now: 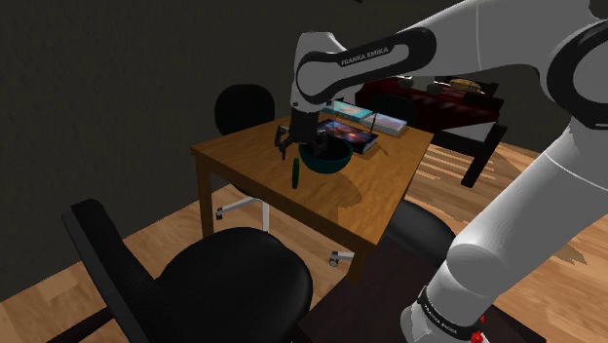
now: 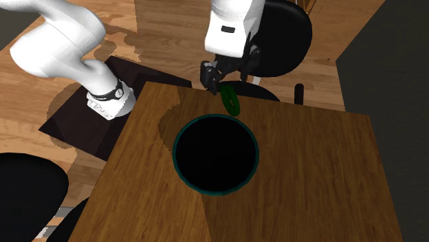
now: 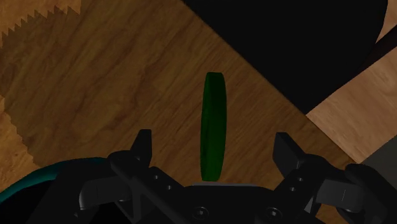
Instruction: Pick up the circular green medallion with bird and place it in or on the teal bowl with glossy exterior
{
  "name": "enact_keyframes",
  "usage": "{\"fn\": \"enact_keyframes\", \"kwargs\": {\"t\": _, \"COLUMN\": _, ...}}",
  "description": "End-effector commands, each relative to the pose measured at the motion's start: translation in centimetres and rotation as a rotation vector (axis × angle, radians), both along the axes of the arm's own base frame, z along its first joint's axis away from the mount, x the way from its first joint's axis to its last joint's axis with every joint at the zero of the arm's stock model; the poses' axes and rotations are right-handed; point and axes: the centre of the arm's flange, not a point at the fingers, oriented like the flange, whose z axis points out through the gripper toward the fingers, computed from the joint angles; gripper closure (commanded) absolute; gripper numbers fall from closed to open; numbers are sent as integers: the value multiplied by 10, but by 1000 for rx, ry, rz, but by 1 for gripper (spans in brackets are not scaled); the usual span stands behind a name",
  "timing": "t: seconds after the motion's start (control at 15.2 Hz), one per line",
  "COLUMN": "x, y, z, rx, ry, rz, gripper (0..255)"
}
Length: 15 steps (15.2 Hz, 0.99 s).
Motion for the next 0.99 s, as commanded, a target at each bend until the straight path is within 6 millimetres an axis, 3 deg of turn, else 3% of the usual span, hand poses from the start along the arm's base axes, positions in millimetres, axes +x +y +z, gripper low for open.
{"fn": "enact_keyframes", "kwargs": {"t": 0.0, "x": 5, "y": 0, "z": -11, "rx": -1, "ry": -1, "rz": -14, "gripper": 0}}
{"fn": "enact_keyframes", "kwargs": {"t": 0.33, "x": 6, "y": -1, "z": -41, "rx": -1, "ry": -1, "rz": -14, "gripper": 0}}
{"fn": "enact_keyframes", "kwargs": {"t": 0.86, "x": 6, "y": -1, "z": -41, "rx": -1, "ry": -1, "rz": -14, "gripper": 0}}
{"fn": "enact_keyframes", "kwargs": {"t": 0.92, "x": 6, "y": -1, "z": -41, "rx": -1, "ry": -1, "rz": -14, "gripper": 255}}
